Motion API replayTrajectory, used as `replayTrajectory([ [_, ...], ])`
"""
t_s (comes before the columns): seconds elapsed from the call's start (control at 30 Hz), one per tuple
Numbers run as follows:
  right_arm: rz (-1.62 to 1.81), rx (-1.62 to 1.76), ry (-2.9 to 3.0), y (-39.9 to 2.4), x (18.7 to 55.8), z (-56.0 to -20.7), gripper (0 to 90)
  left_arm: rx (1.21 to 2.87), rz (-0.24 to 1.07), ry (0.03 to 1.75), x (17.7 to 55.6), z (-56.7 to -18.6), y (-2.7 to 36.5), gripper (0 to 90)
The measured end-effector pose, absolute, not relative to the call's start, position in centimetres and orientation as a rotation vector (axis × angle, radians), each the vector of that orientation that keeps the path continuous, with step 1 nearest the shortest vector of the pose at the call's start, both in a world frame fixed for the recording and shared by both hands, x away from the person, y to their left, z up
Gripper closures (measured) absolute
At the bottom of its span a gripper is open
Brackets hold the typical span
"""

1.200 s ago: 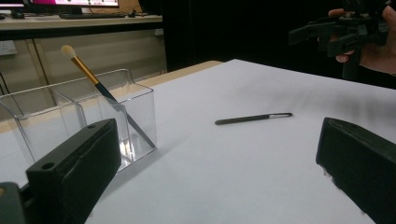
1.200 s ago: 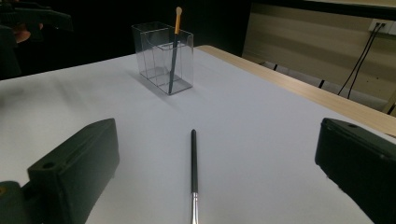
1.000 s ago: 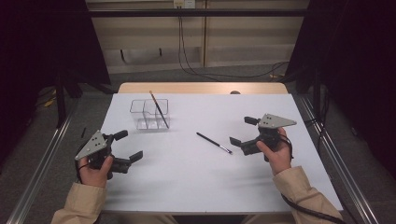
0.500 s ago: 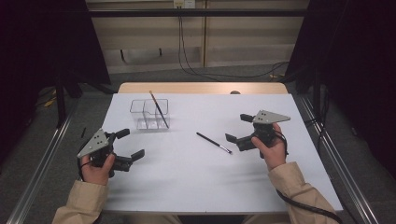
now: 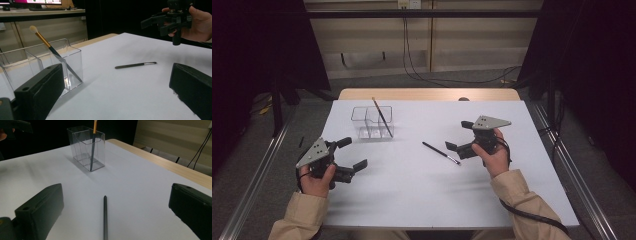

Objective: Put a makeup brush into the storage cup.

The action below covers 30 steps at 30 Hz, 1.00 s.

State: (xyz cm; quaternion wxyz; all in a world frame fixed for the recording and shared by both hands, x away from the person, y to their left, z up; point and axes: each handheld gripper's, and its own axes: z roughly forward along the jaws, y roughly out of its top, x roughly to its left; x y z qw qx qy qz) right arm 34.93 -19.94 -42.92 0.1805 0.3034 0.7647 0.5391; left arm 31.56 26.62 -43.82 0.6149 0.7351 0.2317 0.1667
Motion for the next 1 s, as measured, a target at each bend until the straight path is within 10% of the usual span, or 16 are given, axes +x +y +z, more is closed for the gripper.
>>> replayTrajectory([
  [1.0,1.175,0.902,2.496,-17.2,37.5,-43.4,0.0,1.7,0.373,0.533,31.6,-44.0,26.6,0.0],
])
